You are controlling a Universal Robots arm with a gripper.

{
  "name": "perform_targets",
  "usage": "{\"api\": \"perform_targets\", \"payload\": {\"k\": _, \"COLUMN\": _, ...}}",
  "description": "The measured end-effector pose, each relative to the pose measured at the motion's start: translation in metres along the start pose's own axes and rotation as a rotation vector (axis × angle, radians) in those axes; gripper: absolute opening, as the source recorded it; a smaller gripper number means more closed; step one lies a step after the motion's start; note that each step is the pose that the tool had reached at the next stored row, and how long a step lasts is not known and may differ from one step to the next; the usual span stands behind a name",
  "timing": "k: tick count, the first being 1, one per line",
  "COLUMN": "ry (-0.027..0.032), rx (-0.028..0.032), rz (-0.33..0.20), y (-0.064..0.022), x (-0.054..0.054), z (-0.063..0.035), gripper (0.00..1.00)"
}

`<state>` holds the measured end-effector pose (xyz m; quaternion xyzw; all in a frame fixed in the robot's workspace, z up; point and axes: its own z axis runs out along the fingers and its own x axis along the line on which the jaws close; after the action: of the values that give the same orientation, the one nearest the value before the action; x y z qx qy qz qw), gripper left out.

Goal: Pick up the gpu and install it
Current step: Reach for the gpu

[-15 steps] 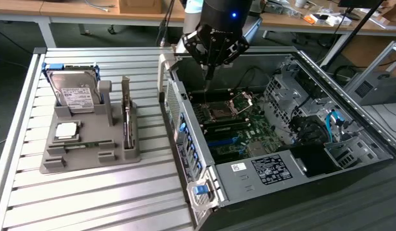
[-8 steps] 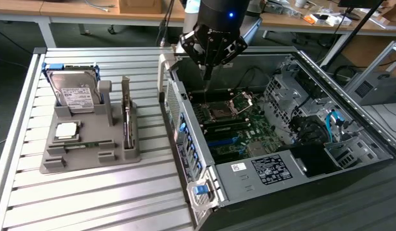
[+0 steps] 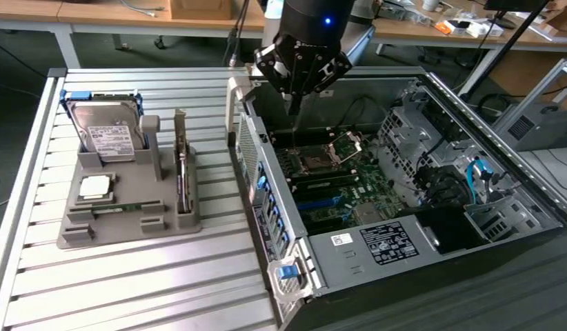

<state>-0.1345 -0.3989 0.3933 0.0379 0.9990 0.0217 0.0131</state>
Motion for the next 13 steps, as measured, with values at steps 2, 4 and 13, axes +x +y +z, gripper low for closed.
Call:
{"api": "perform_targets", "payload": {"k": 2, "ry": 0.0, "rx": 0.0, "rz": 0.0, "y": -0.0001, "x": 0.0019, "z": -0.0001, "gripper": 0.11}}
{"api": "perform_targets", "payload": {"k": 4, "ry": 0.0, "rx": 0.0, "rz": 0.0, "y": -0.0002, "x": 0.0025, "z": -0.0001, "gripper": 0.11}}
{"api": "perform_targets", "payload": {"k": 13, "ry": 0.0, "rx": 0.0, "rz": 0.0, "y": -0.0005, "x": 0.0066, "z": -0.0002, "gripper": 0.11}}
